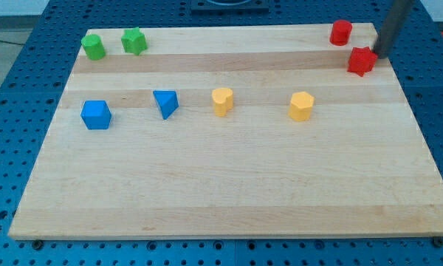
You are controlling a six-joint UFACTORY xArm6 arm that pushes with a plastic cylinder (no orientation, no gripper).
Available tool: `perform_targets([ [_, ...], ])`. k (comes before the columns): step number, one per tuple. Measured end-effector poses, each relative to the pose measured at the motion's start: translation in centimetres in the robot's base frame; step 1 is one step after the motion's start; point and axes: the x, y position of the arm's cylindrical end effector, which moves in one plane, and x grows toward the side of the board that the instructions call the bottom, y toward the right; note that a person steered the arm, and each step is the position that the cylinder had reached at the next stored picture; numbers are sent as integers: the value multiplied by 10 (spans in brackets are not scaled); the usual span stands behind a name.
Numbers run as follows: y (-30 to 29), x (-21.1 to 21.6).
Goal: Slightly move the green star parallel to the top of the blue triangle
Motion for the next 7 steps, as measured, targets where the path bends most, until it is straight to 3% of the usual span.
perform_targets([
  [2,-163,-11],
  [3,-271,-26],
  [4,-318,-84],
  [6,-482,-88],
  [7,-510,-76],
])
